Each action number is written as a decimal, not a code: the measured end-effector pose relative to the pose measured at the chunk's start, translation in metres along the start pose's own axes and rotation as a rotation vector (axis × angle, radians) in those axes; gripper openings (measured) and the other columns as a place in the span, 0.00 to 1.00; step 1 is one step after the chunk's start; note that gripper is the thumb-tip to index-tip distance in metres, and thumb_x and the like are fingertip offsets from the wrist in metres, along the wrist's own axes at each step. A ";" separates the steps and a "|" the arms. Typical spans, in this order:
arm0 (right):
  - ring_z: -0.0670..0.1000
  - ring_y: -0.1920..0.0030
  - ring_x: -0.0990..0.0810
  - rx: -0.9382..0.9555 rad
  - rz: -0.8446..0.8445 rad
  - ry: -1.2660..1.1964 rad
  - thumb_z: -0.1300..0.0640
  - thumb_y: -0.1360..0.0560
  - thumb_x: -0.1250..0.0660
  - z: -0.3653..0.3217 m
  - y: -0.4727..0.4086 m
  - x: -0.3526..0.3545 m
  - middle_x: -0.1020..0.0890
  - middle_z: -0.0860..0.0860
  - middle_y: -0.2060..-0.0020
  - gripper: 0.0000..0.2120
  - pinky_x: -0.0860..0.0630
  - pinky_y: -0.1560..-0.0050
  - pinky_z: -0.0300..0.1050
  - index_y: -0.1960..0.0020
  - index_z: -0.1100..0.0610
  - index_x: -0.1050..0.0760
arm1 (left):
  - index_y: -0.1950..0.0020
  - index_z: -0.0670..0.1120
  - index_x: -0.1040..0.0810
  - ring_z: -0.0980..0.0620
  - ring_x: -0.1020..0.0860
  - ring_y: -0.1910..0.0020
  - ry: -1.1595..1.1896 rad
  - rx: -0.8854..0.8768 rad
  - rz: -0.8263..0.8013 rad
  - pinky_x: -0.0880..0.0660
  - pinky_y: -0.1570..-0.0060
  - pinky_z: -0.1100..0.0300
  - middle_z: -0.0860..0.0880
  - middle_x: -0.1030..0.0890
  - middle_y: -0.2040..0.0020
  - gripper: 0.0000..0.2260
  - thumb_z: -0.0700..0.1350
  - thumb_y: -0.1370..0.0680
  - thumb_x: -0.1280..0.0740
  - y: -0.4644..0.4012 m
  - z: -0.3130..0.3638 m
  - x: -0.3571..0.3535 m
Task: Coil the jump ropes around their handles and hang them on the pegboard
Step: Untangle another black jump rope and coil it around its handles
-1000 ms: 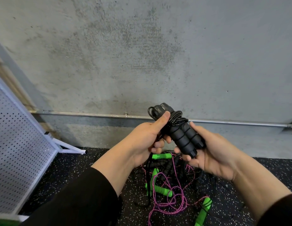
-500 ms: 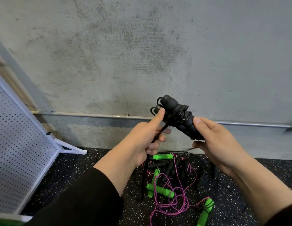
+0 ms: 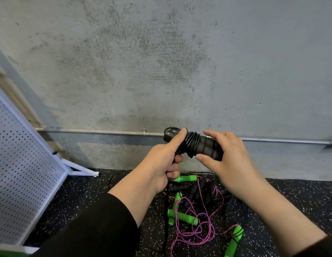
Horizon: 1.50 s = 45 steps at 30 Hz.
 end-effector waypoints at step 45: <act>0.40 0.57 0.17 -0.302 -0.217 -0.486 0.36 0.35 0.26 0.016 0.002 -0.005 0.15 0.46 0.51 0.28 0.23 0.56 0.34 0.39 0.44 0.25 | 0.54 0.47 0.24 0.56 0.41 0.75 -0.158 -0.114 -0.101 0.44 0.78 0.64 0.51 0.30 0.68 0.19 0.64 0.23 0.32 0.005 0.011 -0.011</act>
Point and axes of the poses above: each hand's wrist, its own y-axis away from the middle knuckle, its own x-axis out of the back of the hand, z = x × y, the point moved 7 cm from there along -y, towards the middle knuckle
